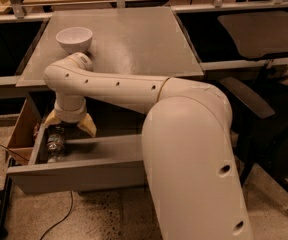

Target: Pick water bottle from top drawer and place on counter

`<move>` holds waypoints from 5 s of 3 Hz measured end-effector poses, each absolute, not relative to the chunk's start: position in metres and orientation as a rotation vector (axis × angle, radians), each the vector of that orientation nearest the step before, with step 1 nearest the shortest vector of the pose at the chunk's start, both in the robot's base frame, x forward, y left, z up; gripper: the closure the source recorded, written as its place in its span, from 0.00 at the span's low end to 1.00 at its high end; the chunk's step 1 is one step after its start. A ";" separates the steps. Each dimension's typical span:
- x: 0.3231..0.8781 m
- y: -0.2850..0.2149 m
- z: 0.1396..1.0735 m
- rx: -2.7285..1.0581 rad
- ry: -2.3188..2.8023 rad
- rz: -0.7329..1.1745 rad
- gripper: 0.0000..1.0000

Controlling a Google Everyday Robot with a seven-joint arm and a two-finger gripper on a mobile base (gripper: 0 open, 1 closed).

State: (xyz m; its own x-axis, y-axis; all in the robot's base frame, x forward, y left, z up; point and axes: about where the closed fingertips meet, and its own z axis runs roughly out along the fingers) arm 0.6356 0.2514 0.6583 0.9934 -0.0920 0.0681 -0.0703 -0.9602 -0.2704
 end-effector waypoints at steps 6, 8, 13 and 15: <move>0.638 0.279 0.652 -2.824 0.064 -0.100 0.38; 0.638 0.281 0.657 -2.820 0.061 -0.088 0.60; 0.633 0.290 0.636 -2.809 0.045 -0.026 0.74; 0.623 0.266 0.664 -2.810 0.085 -0.121 1.00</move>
Offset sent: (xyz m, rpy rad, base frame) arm 0.0043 0.0185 -0.0022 0.0248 -0.0146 0.0127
